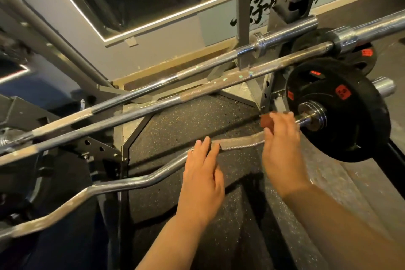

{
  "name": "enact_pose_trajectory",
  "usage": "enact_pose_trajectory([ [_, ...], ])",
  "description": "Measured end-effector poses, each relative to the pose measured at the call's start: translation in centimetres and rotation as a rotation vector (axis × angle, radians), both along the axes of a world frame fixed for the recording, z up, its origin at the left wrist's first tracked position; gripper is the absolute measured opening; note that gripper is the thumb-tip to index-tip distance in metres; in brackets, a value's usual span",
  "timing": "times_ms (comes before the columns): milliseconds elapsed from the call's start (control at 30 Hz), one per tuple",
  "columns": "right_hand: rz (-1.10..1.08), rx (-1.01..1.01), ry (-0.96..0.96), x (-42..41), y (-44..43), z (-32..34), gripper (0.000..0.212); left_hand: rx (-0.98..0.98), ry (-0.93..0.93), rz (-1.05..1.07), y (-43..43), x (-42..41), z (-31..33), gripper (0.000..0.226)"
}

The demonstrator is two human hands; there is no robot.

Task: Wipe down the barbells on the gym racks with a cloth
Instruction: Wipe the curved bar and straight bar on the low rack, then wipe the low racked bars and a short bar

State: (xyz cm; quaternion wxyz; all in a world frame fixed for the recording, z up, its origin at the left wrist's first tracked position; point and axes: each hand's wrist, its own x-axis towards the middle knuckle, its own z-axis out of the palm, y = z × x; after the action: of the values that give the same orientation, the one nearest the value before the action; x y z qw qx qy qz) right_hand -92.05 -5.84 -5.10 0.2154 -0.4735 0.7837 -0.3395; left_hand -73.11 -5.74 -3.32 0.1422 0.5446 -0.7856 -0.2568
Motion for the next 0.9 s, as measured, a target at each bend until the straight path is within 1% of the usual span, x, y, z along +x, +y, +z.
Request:
enact_pose_trajectory([
  [67,0.125,0.033,-0.016,4.9,0.4,0.7,0.044,0.033,-0.033,-0.005,0.3,1.5,0.6,0.058],
  [100,0.173,0.043,-0.071,6.8,0.5,1.4,0.044,0.046,-0.026,0.0,0.4,2.2,1.1,0.057],
  [167,0.169,0.106,-0.275,8.2,-0.1,3.5,0.039,0.078,0.036,0.033,0.6,3.4,2.1,0.052],
  [233,0.175,0.2,-0.488,8.7,-0.7,5.7,0.034,0.125,0.081,0.081,1.1,4.4,3.6,0.04],
  [300,0.162,0.266,-0.712,9.4,-0.4,8.0,0.034,0.219,0.118,0.161,1.7,4.9,5.6,0.03],
  [333,0.141,0.283,-0.806,9.9,0.1,9.3,0.033,0.307,0.202,0.229,2.0,4.9,6.8,0.025],
  [400,0.153,0.274,-0.892,10.9,1.6,12.1,0.03,0.48,0.501,0.36,2.3,4.8,9.4,0.032],
  [433,0.172,0.261,-0.897,11.4,2.3,13.4,0.029,0.554,0.636,0.425,2.3,4.7,10.7,0.037],
  [467,0.181,0.229,-0.887,11.8,2.9,14.6,0.027,0.597,0.733,0.49,2.3,4.7,12.0,0.036],
  [500,0.178,0.191,-0.88,12.2,3.5,15.9,0.025,0.611,0.787,0.539,2.3,4.8,13.4,0.031],
  [567,0.162,0.096,-0.918,12.7,4.5,18.5,0.022,0.526,0.812,0.55,2.1,5.1,15.9,0.018],
  [600,0.152,0.054,-0.968,12.9,4.7,19.8,0.022,0.47,0.822,0.534,2.0,5.4,17.2,0.014],
  [667,0.153,-0.002,-1.042,13.2,5.3,22.4,0.026,0.368,0.812,0.48,1.9,6.2,19.6,0.013],
  [733,0.131,-0.067,-1.042,13.3,5.6,24.6,0.032,0.255,0.77,0.421,1.9,7.0,22.3,0.013],
  [800,0.064,-0.09,-1.023,13.3,5.7,26.6,0.023,0.224,0.737,0.391,2.2,7.9,24.6,0.01],
  [833,0.025,-0.085,-1.046,13.3,5.7,27.3,0.019,0.233,0.747,0.394,2.3,8.3,25.7,0.009],
  [900,-0.058,-0.083,-1.144,13.3,5.6,28.9,0.019,0.281,0.822,0.4,2.5,9.3,27.7,0.008],
])
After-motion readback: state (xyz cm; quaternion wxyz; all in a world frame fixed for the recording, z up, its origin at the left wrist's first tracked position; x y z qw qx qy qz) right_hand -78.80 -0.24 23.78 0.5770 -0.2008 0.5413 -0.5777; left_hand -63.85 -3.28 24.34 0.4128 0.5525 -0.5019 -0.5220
